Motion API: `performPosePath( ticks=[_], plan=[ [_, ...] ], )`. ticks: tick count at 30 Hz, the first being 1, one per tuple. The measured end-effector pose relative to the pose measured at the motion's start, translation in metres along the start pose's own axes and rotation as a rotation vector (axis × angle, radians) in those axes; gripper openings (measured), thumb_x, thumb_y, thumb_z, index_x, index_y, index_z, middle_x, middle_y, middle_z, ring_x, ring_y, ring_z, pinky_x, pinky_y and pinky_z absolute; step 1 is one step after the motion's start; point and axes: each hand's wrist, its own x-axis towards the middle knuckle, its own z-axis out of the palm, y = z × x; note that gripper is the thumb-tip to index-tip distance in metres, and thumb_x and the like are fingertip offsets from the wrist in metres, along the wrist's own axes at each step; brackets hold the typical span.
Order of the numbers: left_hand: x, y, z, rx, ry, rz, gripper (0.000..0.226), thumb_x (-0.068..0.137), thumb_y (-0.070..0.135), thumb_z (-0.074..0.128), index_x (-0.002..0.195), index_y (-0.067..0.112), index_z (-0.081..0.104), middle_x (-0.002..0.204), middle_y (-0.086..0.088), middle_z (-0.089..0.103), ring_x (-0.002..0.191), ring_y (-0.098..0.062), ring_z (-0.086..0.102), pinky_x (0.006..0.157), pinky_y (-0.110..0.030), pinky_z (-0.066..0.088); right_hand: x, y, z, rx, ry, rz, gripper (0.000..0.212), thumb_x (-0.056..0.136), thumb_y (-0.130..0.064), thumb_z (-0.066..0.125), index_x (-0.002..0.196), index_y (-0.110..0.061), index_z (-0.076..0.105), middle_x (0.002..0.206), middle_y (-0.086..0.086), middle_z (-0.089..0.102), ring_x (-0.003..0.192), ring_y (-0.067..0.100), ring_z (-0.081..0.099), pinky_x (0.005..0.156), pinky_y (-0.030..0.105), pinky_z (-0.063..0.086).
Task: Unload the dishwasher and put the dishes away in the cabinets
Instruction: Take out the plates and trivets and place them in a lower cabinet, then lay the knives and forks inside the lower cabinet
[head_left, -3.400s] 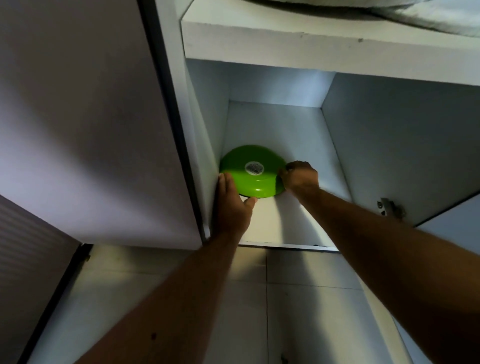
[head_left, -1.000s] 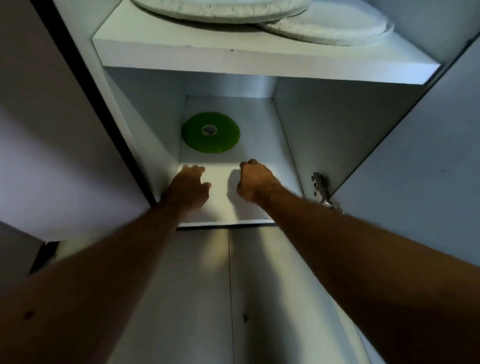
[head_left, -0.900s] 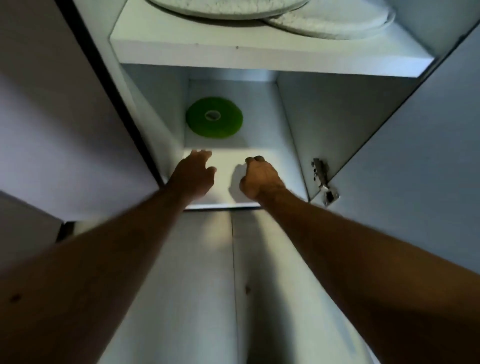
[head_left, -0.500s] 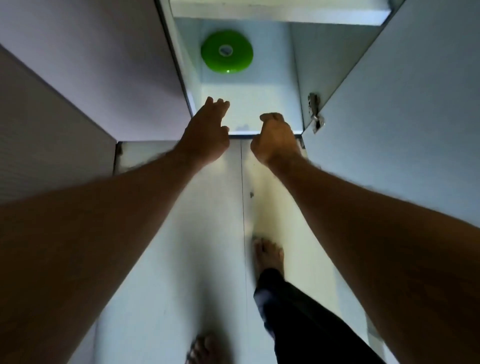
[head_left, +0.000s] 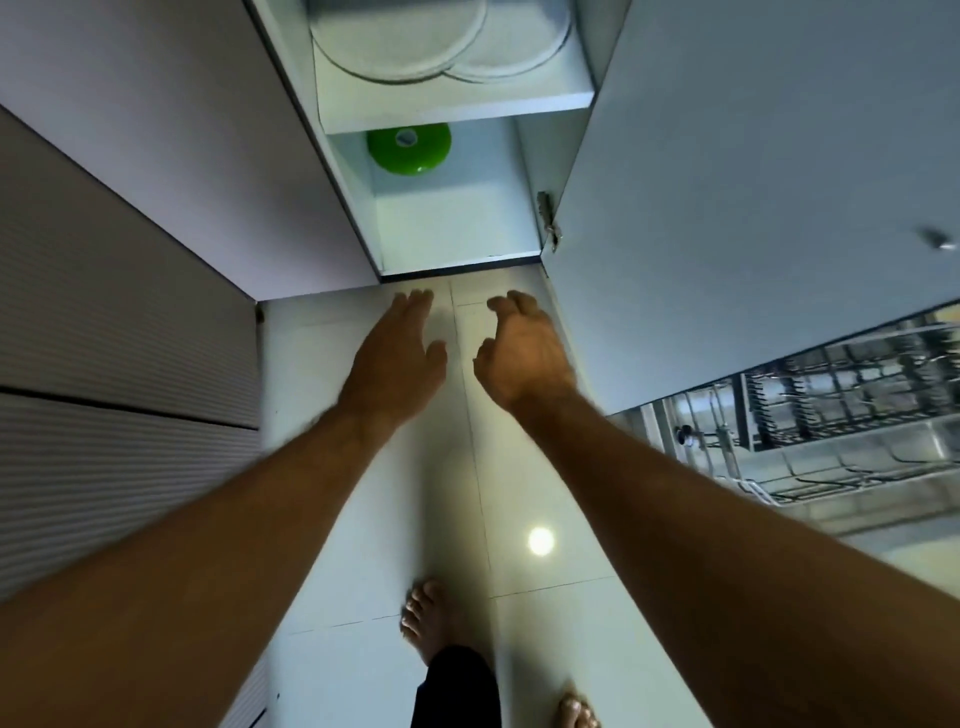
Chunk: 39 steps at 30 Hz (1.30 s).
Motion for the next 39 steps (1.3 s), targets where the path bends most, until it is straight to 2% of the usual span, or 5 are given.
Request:
performPosePath(
  ticks=[8,14,21,32,39],
  plan=[
    [-0.078,0.047,0.048,0.040,-0.072,0.081,0.056,0.100,0.017,0.050,0.152,0.011,0.030,0.158,-0.008,0.030,0.149,-0.020,0.020,0.117,-0.029,0.020,-0.103,0.075,-0.051,0.058,-0.002,0.060,0.047,0.094,-0.012,0.052,0.141,-0.018,0.048,0.147,0.002,0.038,0.123,0.027,0.054,0.102,0.039,0.048],
    [-0.117,0.114,0.092,0.045,-0.108,0.164,0.060,0.095,0.010,0.057,0.150,0.004,0.034,0.154,-0.015,0.036,0.146,-0.026,0.028,0.118,-0.034,0.023,-0.157,0.149,-0.092,0.053,0.052,0.167,0.046,0.093,-0.017,0.054,0.139,-0.022,0.050,0.143,0.001,0.042,0.120,0.027,0.055,0.104,0.044,0.048],
    [-0.153,0.203,0.128,0.064,-0.202,0.252,0.055,0.095,0.016,0.057,0.148,0.013,0.043,0.151,-0.005,0.044,0.141,-0.015,0.038,0.117,-0.025,0.026,-0.215,0.233,-0.163,0.117,0.143,0.313,0.044,0.097,-0.019,0.053,0.141,-0.020,0.048,0.141,0.003,0.040,0.116,0.025,0.055,0.101,0.037,0.049],
    [-0.108,0.332,0.186,0.007,-0.312,0.381,0.046,0.100,0.019,0.051,0.145,0.020,0.044,0.146,-0.002,0.050,0.133,-0.017,0.049,0.108,-0.027,0.040,-0.198,0.301,-0.203,0.253,0.220,0.514,0.041,0.098,-0.021,0.050,0.138,-0.023,0.049,0.142,0.002,0.043,0.116,0.023,0.057,0.105,0.040,0.047],
    [-0.053,0.345,0.224,0.039,-0.333,0.307,0.046,0.100,0.016,0.051,0.145,0.019,0.045,0.147,-0.004,0.049,0.132,-0.020,0.050,0.105,-0.027,0.038,-0.152,0.343,-0.190,0.379,0.253,0.570,0.039,0.096,-0.012,0.051,0.135,-0.021,0.053,0.124,0.002,0.061,0.102,0.015,0.059,0.088,0.018,0.043]
  ],
)
